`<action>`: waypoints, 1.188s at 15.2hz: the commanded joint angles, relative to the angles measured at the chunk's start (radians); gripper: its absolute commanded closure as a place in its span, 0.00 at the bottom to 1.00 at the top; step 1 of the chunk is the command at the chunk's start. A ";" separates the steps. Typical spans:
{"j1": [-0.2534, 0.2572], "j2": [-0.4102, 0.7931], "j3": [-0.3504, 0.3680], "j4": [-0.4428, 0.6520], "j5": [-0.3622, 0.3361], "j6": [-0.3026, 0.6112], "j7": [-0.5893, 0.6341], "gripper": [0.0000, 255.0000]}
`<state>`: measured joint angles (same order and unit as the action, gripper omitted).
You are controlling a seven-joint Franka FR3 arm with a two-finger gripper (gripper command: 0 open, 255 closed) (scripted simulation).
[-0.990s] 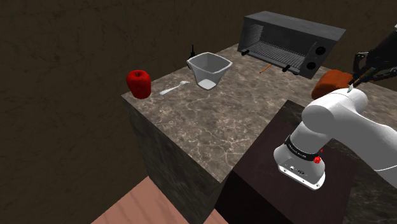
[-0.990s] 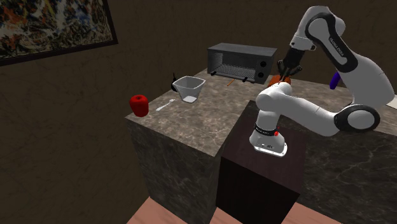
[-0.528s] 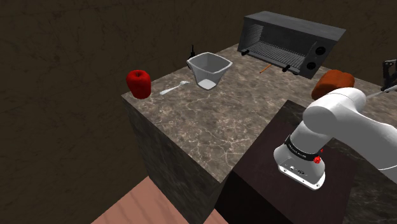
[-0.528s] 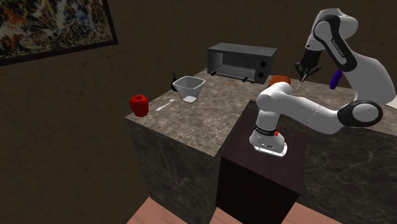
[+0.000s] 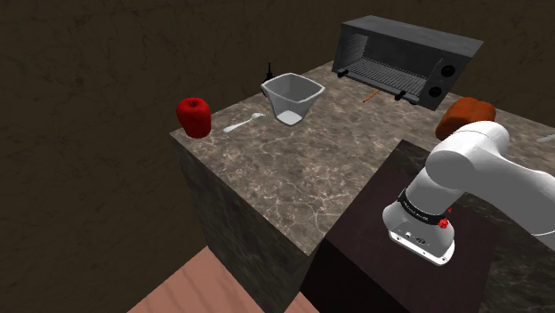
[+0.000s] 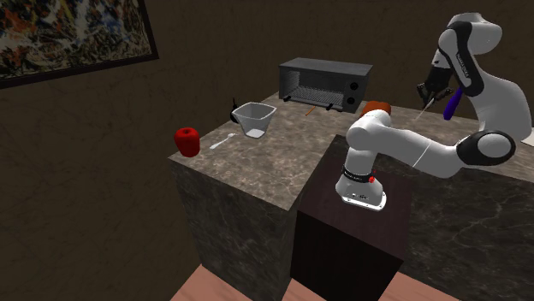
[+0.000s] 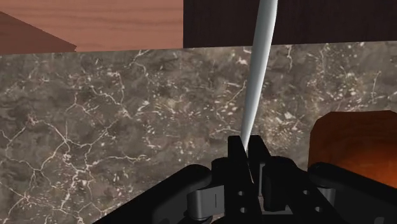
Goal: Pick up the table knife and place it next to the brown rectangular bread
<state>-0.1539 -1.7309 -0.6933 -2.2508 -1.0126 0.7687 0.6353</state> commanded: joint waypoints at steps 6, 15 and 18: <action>-0.045 -0.053 -0.068 -0.059 -0.073 0.032 -0.043 1.00; -0.193 -0.053 -0.200 -0.174 -0.123 0.162 -0.116 1.00; -0.235 -0.053 -0.243 -0.208 -0.144 0.200 -0.135 1.00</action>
<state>-0.3761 -1.7832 -0.9220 -2.4484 -1.1503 0.9543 0.5067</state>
